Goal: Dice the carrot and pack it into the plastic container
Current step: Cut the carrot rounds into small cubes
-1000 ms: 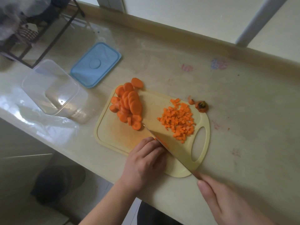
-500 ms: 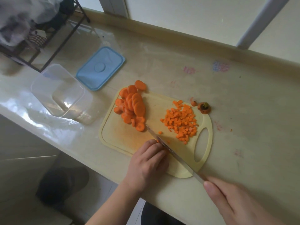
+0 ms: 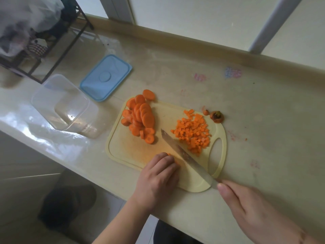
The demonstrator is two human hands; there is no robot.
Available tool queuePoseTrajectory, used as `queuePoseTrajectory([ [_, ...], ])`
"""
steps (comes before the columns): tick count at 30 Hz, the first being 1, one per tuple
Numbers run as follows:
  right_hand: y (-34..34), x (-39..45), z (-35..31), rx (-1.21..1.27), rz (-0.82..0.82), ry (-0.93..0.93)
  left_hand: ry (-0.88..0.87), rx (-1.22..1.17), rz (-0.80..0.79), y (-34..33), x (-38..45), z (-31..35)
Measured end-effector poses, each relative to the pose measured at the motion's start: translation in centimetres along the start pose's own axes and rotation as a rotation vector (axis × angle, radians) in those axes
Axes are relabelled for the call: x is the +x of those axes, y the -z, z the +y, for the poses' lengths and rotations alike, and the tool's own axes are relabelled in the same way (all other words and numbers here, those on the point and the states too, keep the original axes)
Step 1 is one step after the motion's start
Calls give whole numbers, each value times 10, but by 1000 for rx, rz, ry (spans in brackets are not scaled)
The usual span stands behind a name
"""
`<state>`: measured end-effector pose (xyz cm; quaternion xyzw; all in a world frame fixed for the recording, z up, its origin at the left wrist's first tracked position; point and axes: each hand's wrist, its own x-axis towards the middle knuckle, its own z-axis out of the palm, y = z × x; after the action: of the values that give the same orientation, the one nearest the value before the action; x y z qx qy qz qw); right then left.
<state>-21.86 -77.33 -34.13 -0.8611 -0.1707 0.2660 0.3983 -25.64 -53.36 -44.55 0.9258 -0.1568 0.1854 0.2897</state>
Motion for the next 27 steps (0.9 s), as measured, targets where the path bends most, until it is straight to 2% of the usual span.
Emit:
queuePoseTrajectory([
  [3, 5, -5, -5, 9, -56, -64, -1, -6, 2, 1, -4, 1],
  [8, 2, -18, -16, -2, -84, -60, 15, -18, 4, -1, -7, 0],
  [13, 0, -27, -12, -335, -19, 47, 29, -53, 3, 3, -7, -1],
  [17, -2, -25, -7, -179, 16, -111, 49, -85, 37, 5, -4, 0],
  [24, -4, -26, 1, -145, -23, -152, 28, -45, -25, 6, -4, 2],
  [27, -5, -26, 1, -140, -30, -113, 37, -51, -15, 5, -3, 3],
])
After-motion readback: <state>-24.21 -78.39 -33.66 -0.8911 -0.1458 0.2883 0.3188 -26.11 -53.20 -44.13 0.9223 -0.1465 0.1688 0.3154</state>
